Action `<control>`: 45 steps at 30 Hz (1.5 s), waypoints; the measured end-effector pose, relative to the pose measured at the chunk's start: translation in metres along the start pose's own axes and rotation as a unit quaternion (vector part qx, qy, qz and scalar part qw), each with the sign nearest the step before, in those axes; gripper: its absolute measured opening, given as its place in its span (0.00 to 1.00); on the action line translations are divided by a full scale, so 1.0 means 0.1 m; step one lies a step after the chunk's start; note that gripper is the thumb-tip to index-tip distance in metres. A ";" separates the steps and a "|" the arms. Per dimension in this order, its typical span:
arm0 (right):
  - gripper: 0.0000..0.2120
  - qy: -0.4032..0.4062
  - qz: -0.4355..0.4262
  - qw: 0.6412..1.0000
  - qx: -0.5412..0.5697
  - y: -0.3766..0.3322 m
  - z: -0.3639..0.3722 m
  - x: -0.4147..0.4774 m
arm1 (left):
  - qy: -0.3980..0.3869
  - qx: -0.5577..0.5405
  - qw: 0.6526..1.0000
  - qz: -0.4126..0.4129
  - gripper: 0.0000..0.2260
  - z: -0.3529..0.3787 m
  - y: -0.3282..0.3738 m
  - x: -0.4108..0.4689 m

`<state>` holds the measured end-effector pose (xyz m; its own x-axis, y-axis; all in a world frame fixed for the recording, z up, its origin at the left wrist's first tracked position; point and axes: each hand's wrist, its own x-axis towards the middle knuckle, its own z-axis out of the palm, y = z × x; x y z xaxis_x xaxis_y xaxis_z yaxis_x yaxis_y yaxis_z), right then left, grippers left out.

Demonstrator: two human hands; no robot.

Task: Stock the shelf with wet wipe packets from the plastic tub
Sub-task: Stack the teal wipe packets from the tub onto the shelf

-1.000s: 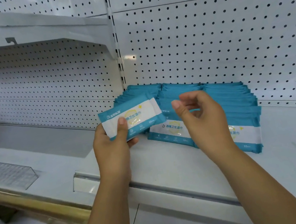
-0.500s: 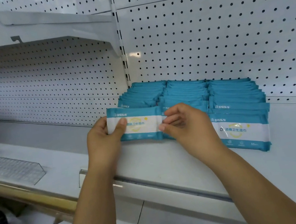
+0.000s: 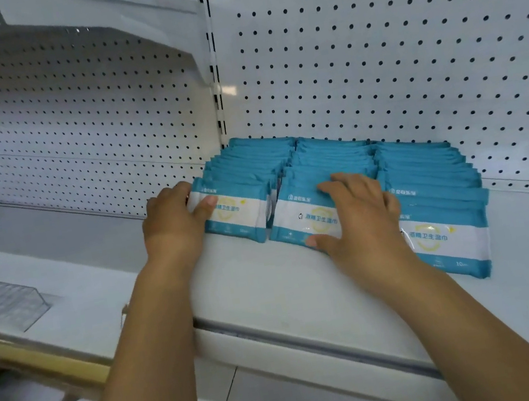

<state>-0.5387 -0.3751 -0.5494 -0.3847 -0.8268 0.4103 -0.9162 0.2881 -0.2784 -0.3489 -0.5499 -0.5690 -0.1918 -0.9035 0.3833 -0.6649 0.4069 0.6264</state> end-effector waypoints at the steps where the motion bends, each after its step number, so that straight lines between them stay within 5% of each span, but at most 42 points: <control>1: 0.37 0.006 0.001 1.000 -0.001 -0.01 0.02 0.01 | -0.001 0.035 0.999 -0.003 0.17 0.01 0.01 0.00; 4: 0.37 0.014 0.007 1.000 -0.001 -0.03 0.06 0.02 | 0.018 0.046 0.999 -0.019 0.17 -0.01 0.05 -0.02; 7: 0.37 0.018 0.006 1.000 -0.002 -0.03 0.08 0.02 | 0.020 -0.069 0.997 -0.024 0.19 -0.02 0.03 -0.04; 10: 0.37 0.022 0.002 1.000 -0.001 -0.02 0.08 0.03 | -0.022 -0.124 0.992 -0.006 0.38 -0.07 0.04 -0.12; 13: 0.36 0.033 0.000 0.999 -0.009 0.00 0.08 0.04 | -0.073 -0.027 0.996 0.031 0.46 -0.06 0.06 -0.17; 34: 0.40 0.098 -0.002 0.994 0.053 0.10 0.01 0.02 | -0.025 0.012 0.999 0.032 0.51 0.07 0.23 -0.38; 45: 0.48 0.019 0.020 0.999 0.016 0.93 -0.56 -0.35 | -0.070 0.042 0.981 0.174 0.42 0.34 1.00 -0.90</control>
<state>-0.6171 -0.2925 -0.5415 -0.4253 -0.7962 0.4304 -0.8961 0.3039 -0.3233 -0.4222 -0.4327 -0.5638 -0.5113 -0.7238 0.4633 -0.5977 0.6869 0.4134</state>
